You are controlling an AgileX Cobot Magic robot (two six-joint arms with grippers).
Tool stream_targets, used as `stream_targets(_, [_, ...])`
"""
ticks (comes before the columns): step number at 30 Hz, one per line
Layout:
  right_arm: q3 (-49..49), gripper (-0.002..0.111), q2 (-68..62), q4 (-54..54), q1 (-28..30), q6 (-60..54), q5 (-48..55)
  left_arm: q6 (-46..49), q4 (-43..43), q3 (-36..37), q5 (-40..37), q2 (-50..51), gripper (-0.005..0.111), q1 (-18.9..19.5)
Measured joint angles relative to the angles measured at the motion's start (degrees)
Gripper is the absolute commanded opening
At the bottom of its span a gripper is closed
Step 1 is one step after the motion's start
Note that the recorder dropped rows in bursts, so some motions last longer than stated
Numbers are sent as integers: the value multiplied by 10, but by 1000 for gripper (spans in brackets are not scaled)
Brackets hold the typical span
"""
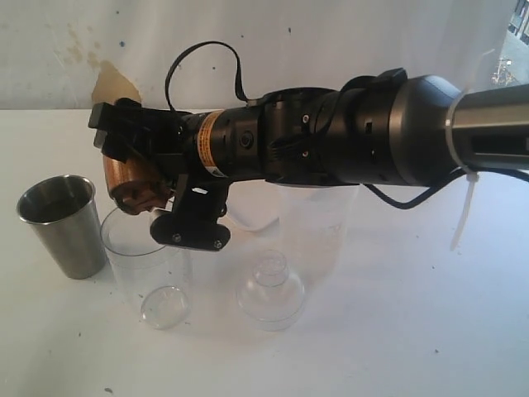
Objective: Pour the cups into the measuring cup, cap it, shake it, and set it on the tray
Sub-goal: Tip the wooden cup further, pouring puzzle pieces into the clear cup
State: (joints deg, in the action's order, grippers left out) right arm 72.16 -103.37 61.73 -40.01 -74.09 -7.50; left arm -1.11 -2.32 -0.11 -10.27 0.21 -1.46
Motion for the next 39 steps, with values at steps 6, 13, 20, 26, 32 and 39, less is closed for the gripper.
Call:
stream_targets(6, [0,0,0,0,0,0,0,0,0,0,0,0,1,0])
stream_targets(13, [0,0,-2,0,0,0,1,0,0,0,0,0,1,0])
stream_targets(20, [0,0,-4,0,0,-2,1,0,0,0,0,0,1,0])
stream_targets(26, [0,0,-4,0,-5,15,0,0,0,0,0,0,1,0])
stream_targets(32, [0,0,-4,0,-5,29,0,0,0,0,0,0,1,0])
stream_targets(39, [8,0,-4,0,-5,46,5,0,0,0,0,0,1,0])
